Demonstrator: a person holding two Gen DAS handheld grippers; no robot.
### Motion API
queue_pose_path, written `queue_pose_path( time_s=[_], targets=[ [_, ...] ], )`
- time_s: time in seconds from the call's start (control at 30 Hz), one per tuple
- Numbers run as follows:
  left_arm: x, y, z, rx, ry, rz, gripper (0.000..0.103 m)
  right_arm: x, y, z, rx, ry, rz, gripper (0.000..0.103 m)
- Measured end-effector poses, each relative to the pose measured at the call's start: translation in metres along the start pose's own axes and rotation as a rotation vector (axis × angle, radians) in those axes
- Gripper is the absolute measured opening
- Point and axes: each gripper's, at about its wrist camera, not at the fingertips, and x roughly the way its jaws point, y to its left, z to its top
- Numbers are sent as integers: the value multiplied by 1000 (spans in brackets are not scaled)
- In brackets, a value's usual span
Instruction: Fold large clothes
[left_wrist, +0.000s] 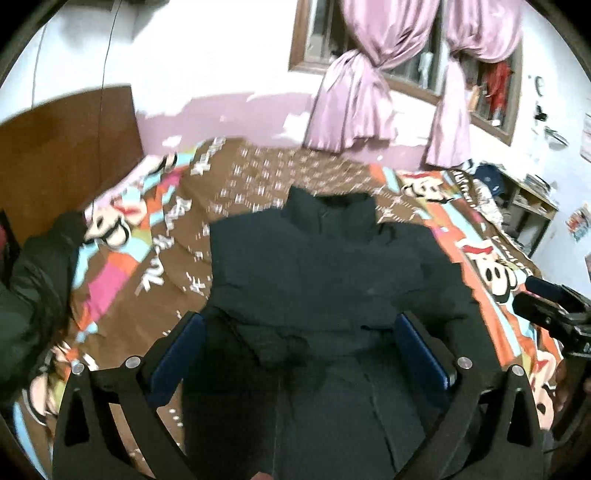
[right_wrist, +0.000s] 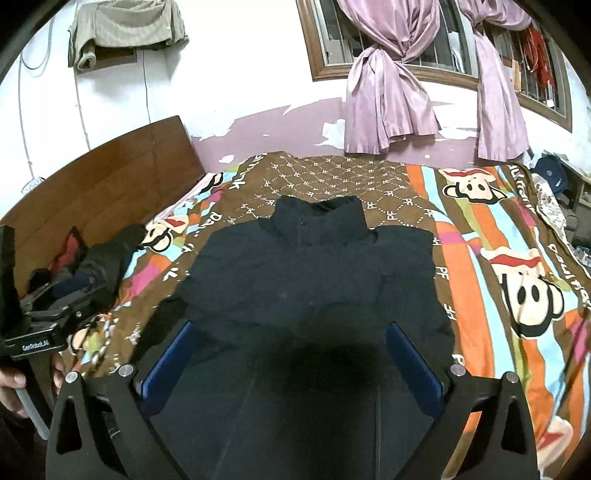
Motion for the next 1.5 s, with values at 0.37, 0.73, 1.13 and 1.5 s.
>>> queue_pose_path(
  time_s=[0.37, 0.73, 1.13, 1.5],
  targets=[
    [-112, -26, 11, 116, -93, 35, 101, -69, 41, 18, -71, 87, -19, 103],
    [-115, -38, 51, 163, 154, 35, 101, -5, 8, 68, 0, 219, -90, 103],
    [60, 38, 117, -6, 142, 53, 101, 175, -91, 113, 119, 82, -73, 103],
    [245, 99, 149, -210, 189, -88, 101, 310, -153, 134, 211, 42, -23, 95]
  ],
)
